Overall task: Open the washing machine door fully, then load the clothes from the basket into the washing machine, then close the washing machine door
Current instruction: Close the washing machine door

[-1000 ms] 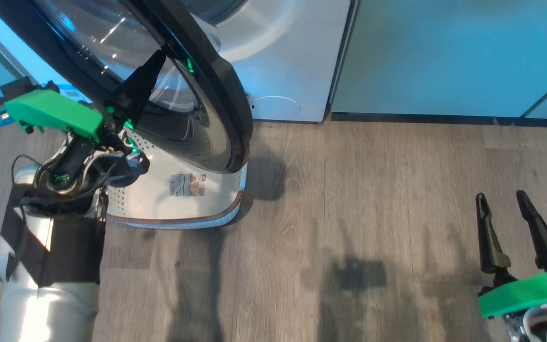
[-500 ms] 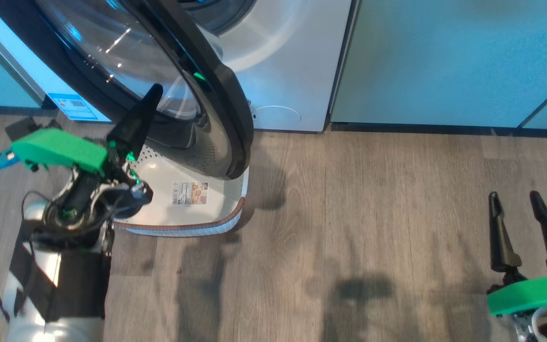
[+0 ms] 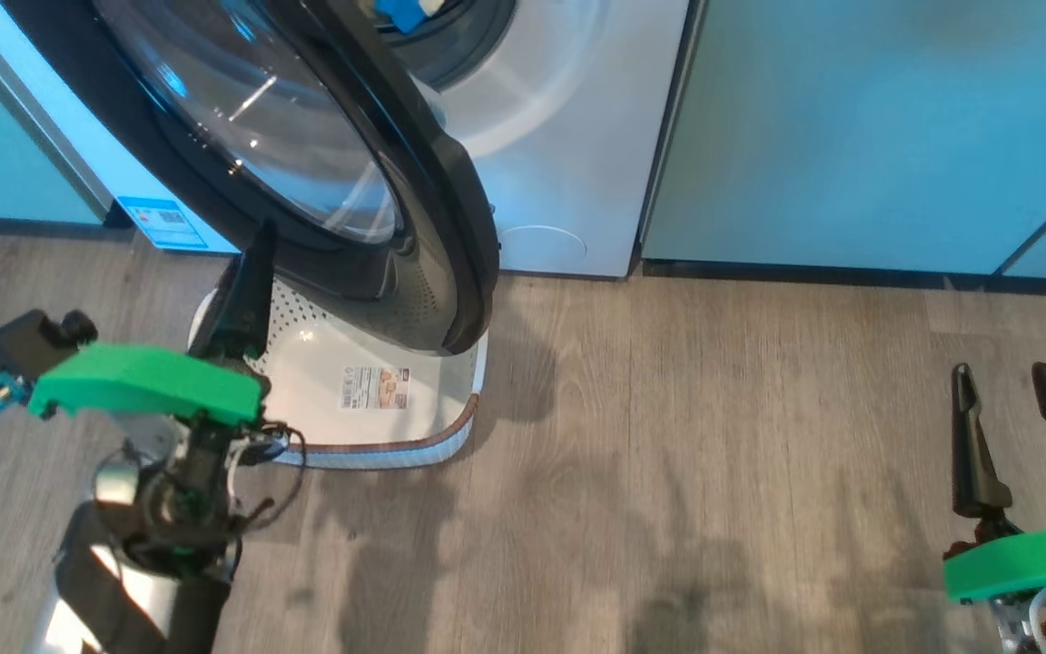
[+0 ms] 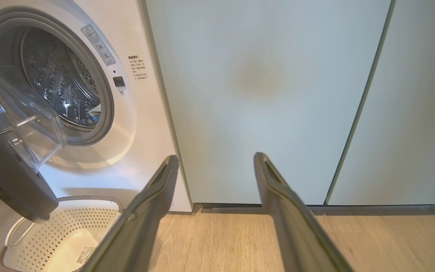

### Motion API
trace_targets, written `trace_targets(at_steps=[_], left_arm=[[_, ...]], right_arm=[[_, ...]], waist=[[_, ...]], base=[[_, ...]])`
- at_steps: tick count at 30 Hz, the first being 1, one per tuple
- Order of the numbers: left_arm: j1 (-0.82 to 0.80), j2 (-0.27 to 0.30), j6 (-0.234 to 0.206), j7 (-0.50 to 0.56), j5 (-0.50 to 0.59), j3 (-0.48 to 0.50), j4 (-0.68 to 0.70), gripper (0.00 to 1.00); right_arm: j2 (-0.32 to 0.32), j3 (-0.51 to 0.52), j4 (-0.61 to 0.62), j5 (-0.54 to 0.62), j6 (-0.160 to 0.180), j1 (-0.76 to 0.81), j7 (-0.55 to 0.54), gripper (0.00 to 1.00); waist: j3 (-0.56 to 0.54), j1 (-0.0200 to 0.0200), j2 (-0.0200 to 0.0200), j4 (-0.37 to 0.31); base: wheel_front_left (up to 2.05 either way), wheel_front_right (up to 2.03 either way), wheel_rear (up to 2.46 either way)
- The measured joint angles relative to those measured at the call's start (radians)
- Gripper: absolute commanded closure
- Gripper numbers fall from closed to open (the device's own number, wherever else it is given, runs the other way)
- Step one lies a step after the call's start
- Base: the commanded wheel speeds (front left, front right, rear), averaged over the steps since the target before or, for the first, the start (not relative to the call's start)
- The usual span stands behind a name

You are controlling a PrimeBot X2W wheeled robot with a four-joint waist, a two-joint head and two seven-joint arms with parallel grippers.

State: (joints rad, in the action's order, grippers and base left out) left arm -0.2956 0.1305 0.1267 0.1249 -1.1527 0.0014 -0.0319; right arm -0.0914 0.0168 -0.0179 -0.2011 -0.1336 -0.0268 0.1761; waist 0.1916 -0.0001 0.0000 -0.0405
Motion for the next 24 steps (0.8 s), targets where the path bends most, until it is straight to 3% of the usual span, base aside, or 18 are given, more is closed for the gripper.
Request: trace_targets(at_steps=[4,9,12,17,24], left_arm=[[0.024,0.012,-0.027,-0.105,0.17,-0.024,0.015,0.0],[0.067,0.054,-0.096,-0.205,0.45,-0.112,0.04,0.0],[0.099,0.062,-0.131,-0.24,0.56,-0.165,0.042,0.0],[0.153,0.067,-0.181,-0.283,0.681,-0.228,0.039,0.0],[0.234,0.069,-0.221,-0.311,0.768,-0.278,0.014,0.0]], right_arm=[[0.001,0.004,0.003,0.003,0.0,0.003,0.0,0.0],[0.008,0.011,0.006,0.009,0.0,0.031,-0.002,0.0],[0.011,0.011,0.006,0.009,0.0,0.048,-0.009,0.0],[0.018,0.012,0.01,0.019,0.0,0.069,-0.018,0.0],[0.03,0.017,0.025,0.027,0.0,0.129,-0.032,0.0]], waist=[[-0.018,0.0,0.0,0.004],[-0.042,0.0,0.0,0.011],[-0.057,0.0,0.0,0.015],[-0.086,-0.0001,0.0,0.022],[-0.118,-0.0001,0.0,0.025]], base=[[0.0,0.0,0.0],[0.0,0.0,0.0],[0.0,0.0,0.0],[0.0,0.0,0.0],[0.0,0.0,0.0]])
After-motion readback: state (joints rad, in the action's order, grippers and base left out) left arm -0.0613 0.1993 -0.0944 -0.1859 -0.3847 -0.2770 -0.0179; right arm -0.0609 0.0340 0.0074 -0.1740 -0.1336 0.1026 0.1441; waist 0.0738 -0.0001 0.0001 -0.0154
